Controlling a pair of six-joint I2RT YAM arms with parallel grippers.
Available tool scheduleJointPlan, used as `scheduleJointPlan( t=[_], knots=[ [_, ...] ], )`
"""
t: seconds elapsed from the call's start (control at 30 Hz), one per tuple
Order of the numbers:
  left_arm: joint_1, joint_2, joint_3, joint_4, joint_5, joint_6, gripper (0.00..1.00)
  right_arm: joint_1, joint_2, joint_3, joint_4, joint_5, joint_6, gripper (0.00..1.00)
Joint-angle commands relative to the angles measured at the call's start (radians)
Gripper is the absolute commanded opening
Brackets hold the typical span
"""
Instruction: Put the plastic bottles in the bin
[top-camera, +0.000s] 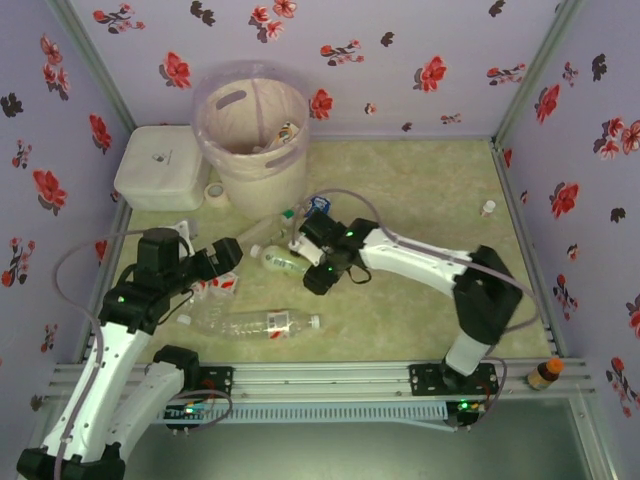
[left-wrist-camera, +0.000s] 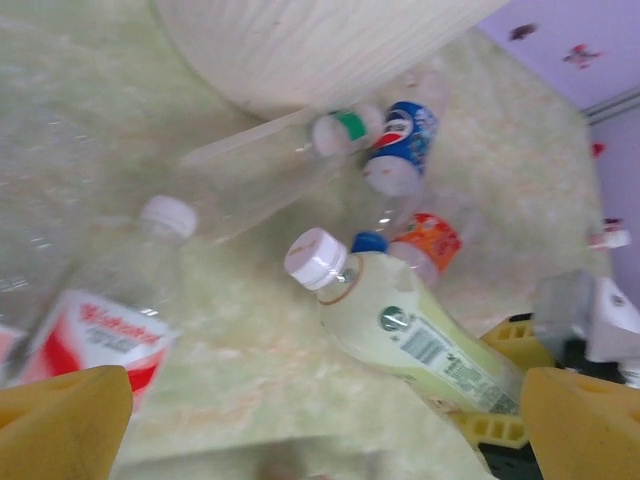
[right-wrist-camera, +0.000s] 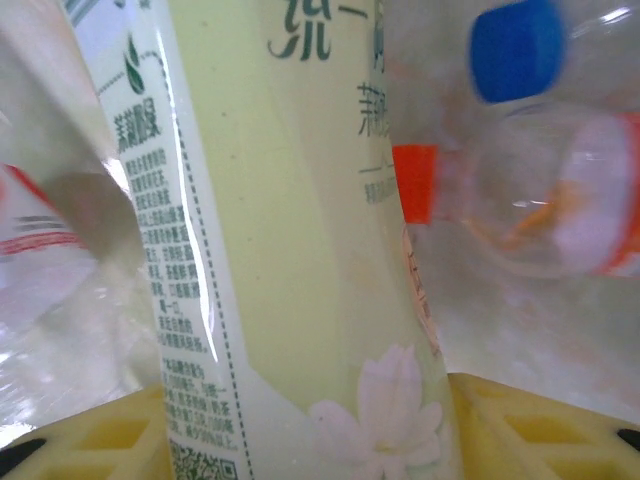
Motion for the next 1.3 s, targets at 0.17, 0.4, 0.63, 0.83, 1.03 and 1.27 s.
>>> scheduleJointPlan(
  t=[0.17, 0.4, 0.63, 0.83, 1.03, 1.27],
  knots=[
    [-0.077, 0.015, -0.044, 0.426, 0.114, -0.185, 1.0, -0.072, -0.357, -0.183, 0.099, -0.152, 0.159, 0.5],
    [-0.181, 0.165, -0.034, 0.656, 0.103, -0.193, 1.0, -0.07, -0.481, -0.306, 0.336, -0.2, 0.294, 0.34],
    [-0.3, 0.332, 0.008, 0.766, 0.089, -0.198, 0.97, -0.052, -0.471, -0.346, 0.483, -0.244, 0.34, 0.27],
    [-0.31, 0.356, -0.005, 0.826, 0.084, -0.241, 0.78, -0.041, -0.417, -0.326, 0.492, -0.253, 0.328, 0.26],
    [-0.313, 0.375, 0.008, 0.811, 0.09, -0.235, 0.54, -0.041, -0.394, -0.326, 0.538, -0.238, 0.338, 0.26],
    [-0.305, 0.386, 0.079, 0.727, 0.096, -0.181, 0.42, -0.043, -0.384, -0.278, 0.487, -0.215, 0.329, 0.58]
  ],
)
